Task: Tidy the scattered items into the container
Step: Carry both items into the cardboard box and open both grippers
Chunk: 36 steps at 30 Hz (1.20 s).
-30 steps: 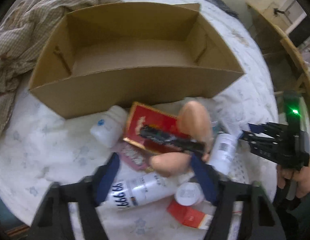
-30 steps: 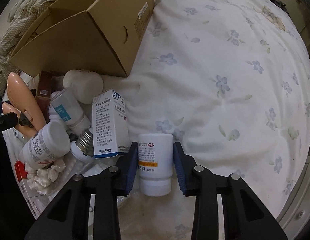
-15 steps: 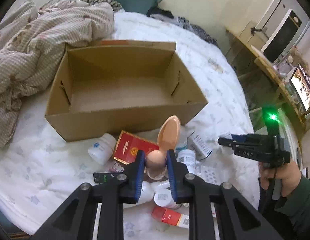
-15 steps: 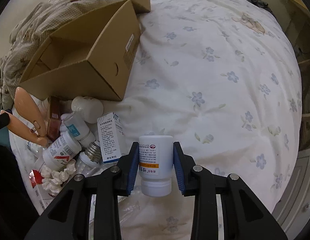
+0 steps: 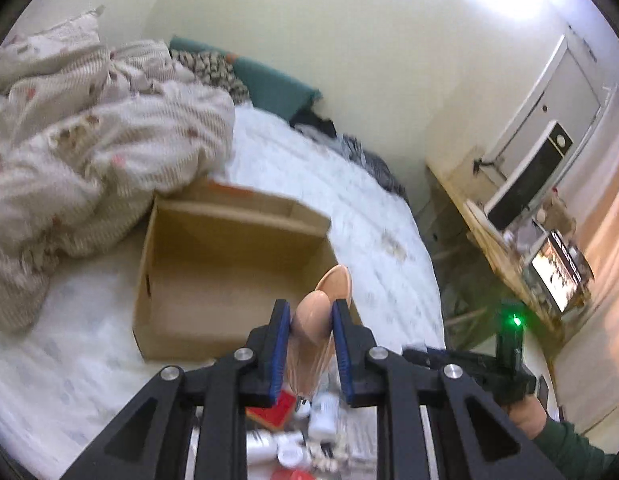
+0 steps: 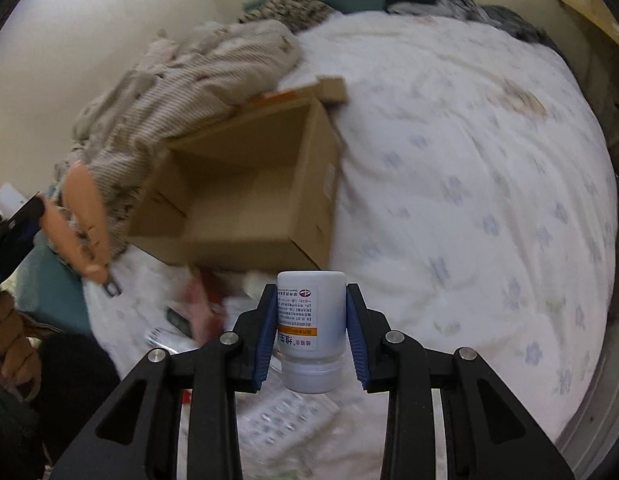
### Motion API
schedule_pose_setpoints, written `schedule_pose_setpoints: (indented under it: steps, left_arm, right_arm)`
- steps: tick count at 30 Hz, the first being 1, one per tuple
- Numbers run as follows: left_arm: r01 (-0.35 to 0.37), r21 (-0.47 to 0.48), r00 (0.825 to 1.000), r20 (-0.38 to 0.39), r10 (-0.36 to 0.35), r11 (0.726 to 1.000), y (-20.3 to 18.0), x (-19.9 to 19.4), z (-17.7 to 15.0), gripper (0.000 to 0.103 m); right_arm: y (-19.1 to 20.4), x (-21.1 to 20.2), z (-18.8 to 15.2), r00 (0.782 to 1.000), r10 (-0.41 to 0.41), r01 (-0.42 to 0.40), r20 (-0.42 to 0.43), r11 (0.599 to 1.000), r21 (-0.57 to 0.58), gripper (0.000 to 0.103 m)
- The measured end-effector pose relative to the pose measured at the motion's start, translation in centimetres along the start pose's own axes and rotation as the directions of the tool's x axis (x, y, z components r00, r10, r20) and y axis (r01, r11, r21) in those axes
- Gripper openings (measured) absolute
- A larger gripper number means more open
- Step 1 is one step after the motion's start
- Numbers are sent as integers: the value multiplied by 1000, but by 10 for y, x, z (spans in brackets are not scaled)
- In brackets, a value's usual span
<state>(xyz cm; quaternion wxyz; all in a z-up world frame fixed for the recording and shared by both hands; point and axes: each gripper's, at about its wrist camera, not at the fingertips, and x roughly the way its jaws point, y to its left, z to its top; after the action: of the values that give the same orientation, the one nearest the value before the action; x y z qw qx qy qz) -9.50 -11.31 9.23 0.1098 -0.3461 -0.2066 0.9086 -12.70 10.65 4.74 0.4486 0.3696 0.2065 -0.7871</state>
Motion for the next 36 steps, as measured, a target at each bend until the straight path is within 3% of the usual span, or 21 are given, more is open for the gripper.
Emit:
schedule_pose_setpoints:
  steps: [5, 8, 16, 24, 29, 36]
  left_arm:
    - [-68, 43, 998, 15, 67, 997, 1, 22, 42, 21]
    - [-127, 53, 992, -11, 127, 991, 7, 46, 52, 22]
    - [-244, 19, 963, -113, 244, 970, 52, 109, 35, 22]
    - [-288, 14, 939, -191, 285, 958, 72, 136, 24, 22]
    - [-326, 23, 920, -224, 323, 945, 72, 141, 19, 23]
    - [-319, 7, 934, -168, 316, 948, 72, 123, 22, 27]
  right_arm:
    - [29, -2, 40, 999, 22, -22, 28, 999, -32, 35]
    - [46, 18, 65, 1000, 16, -15, 11, 998, -66, 35]
    - [63, 106, 92, 995, -26, 17, -99, 996, -91, 35]
    - [66, 157, 100, 986, -47, 30, -158, 994, -104, 36]
    - [73, 163, 105, 989, -13, -2, -148, 995, -101, 62]
    - [74, 135, 102, 996, -35, 24, -83, 991, -131, 63]
